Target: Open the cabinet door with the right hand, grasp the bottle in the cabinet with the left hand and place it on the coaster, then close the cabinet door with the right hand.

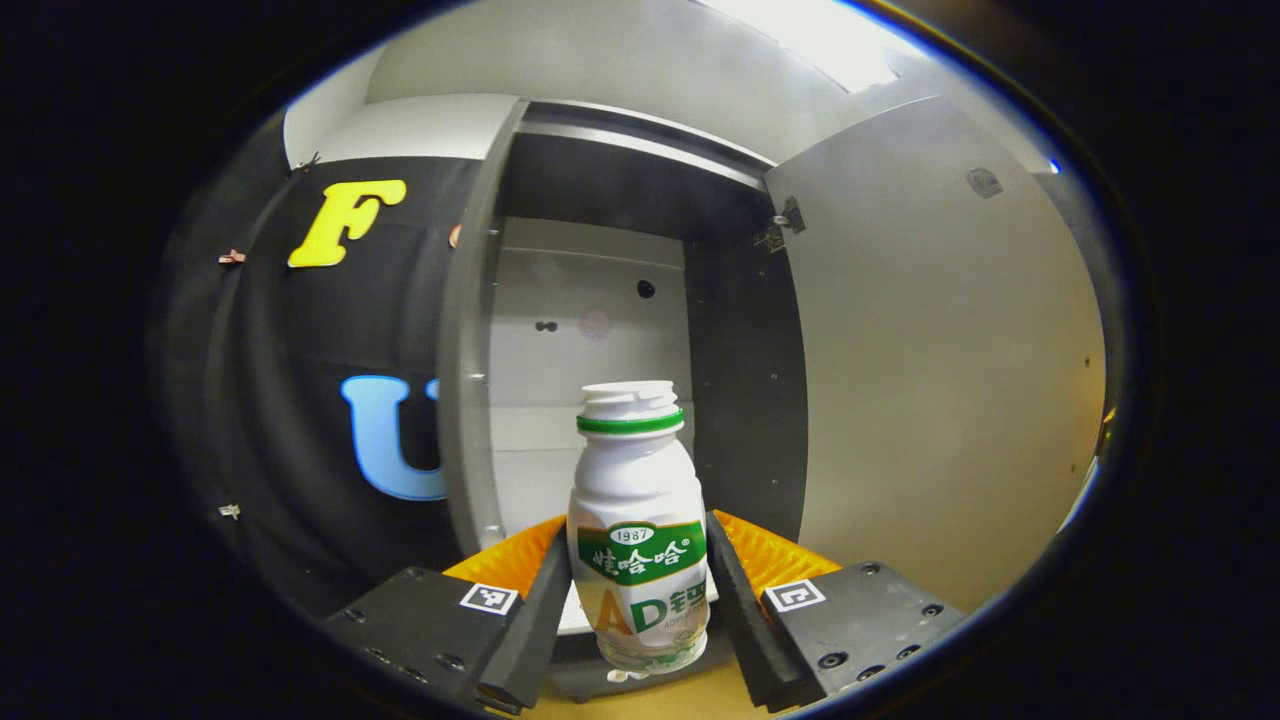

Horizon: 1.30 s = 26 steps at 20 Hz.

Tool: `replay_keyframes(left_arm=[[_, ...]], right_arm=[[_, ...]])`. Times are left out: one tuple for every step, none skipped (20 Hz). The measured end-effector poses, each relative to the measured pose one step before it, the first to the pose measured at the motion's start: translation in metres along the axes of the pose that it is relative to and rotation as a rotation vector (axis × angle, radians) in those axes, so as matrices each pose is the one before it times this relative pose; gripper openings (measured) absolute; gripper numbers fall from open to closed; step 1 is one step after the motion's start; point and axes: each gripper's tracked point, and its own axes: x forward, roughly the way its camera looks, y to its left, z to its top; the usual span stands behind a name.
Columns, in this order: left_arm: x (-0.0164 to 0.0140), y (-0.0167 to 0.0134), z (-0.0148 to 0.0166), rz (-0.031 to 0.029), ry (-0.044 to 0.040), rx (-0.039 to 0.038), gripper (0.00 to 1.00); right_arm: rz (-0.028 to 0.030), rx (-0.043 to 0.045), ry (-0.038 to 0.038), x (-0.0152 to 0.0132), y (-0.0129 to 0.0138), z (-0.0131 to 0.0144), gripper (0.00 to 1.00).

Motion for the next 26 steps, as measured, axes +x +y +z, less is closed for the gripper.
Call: replay_keyframes(left_arm=[[-0.01786,0.00479,-0.00705,0.02329,0.00643,0.00595,0.75],[-0.01462,0.00520,-0.00789,0.02530,0.00954,0.00759,0.76],[-0.01479,0.00461,-0.00783,0.02212,0.00968,0.00513,0.75],[-0.01494,0.00442,-0.00862,0.01993,0.01047,-0.00197,0.75],[-0.01208,0.00462,-0.01102,0.02144,0.01580,-0.00887,0.76],[-0.01172,0.00340,-0.01153,0.01995,0.01491,-0.01397,0.76],[-0.01138,0.00256,-0.01235,0.02344,0.01462,-0.01262,0.76],[-0.00958,0.00486,-0.01291,0.03414,0.01303,-0.00836,0.76],[-0.00694,0.00619,-0.01498,0.03650,0.01339,-0.00140,0.75],[-0.00669,0.00418,-0.01456,0.02793,0.01101,0.00642,0.75],[-0.00598,0.00390,-0.01579,0.02740,0.01284,0.01019,0.75],[-0.00477,0.00235,-0.01406,0.01874,0.01034,0.01194,0.75],[-0.00202,0.00074,-0.01440,0.00789,0.00290,0.00988,0.76],[0.00014,-0.00041,-0.01452,-0.00105,0.00057,0.00768,0.75],[-0.00061,-0.00117,-0.01601,-0.00130,0.00479,0.00505,0.75],[0.00186,-0.00040,-0.01499,0.00185,0.00379,0.00504,0.75],[0.00273,0.00056,-0.01436,0.00512,-0.00378,0.00421,0.75],[0.00328,-0.00050,-0.01406,0.00100,-0.00322,-0.00065,0.76],[0.00442,-0.00220,-0.01448,0.00049,-0.00558,-0.00237,0.76],[0.00300,-0.00097,-0.01301,-0.00239,-0.00223,0.00264,0.76],[0.00255,-0.00066,-0.01361,-0.00289,-0.00305,0.00436,0.76],[0.00178,-0.00001,-0.01173,-0.00317,-0.00361,0.00346,0.76],[0.00374,-0.00129,-0.01242,-0.00473,0.00480,-0.00088,0.76],[0.00093,-0.00076,-0.01084,-0.00606,-0.00155,-0.00421,0.76],[0.00072,-0.00219,-0.01050,-0.01148,-0.00478,-0.00904,0.76],[0.00057,-0.00178,-0.00889,-0.01240,0.00076,-0.01274,0.76]], right_arm=[[0.04753,-0.00255,0.00432,0.00662,0.01004,-0.00348,0.10],[0.04617,0.00388,0.00209,0.00712,0.00957,-0.00159,0.10],[0.04405,0.00517,-0.00067,0.00859,0.00509,0.00102,0.10],[0.05666,0.00214,-0.00152,0.00821,0.01227,-0.00110,0.10],[0.04160,-0.00442,0.00159,0.00610,0.00963,-0.00376,0.10],[0.03428,-0.01045,0.00438,0.00541,0.00701,-0.00393,0.10],[0.03050,-0.01140,0.00607,0.00511,0.00470,-0.00580,0.10],[0.01679,-0.00737,0.01222,0.00826,0.00178,-0.00633,0.10],[0.01516,-0.00392,0.02009,0.00663,0.00271,-0.01035,0.10],[0.02128,0.00313,0.02118,0.00890,0.00524,-0.01084,0.10],[0.02316,0.00874,0.01545,0.00789,0.00488,-0.00863,0.10],[0.01464,0.01391,0.01463,0.00834,0.00241,-0.00795,0.10],[0.01003,0.01658,0.01714,0.01057,0.00188,-0.00670,0.10],[0.00248,0.01092,0.01279,0.00909,0.00195,-0.01094,0.10],[-0.00469,0.00443,0.02001,0.00853,-0.00085,-0.01310,0.11],[-0.00468,0.00146,0.03121,0.00937,0.00128,-0.01660,0.10],[0.00367,0.00364,0.04033,0.00962,0.00582,-0.01761,0.10],[0.01229,0.00969,0.03456,0.00971,0.00657,-0.01591,0.10],[0.00992,0.01572,0.02574,0.00978,0.00574,-0.01286,0.10],[0.00144,0.01009,0.02727,0.00815,0.00232,-0.01306,0.10],[-0.02211,-0.00361,0.03118,0.00671,-0.00553,-0.01467,0.10],[-0.03249,-0.01646,0.03769,0.00780,-0.00808,-0.01644,0.10],[-0.02559,-0.01238,0.03629,0.00717,-0.00659,-0.01488,0.10],[-0.01320,0.00279,0.03010,0.00425,-0.00172,-0.01309,0.10],[-0.00589,0.01430,0.02394,0.00478,0.00134,-0.01195,0.10],[0.00594,0.02019,0.01754,0.00362,0.00245,-0.00953,0.10]])
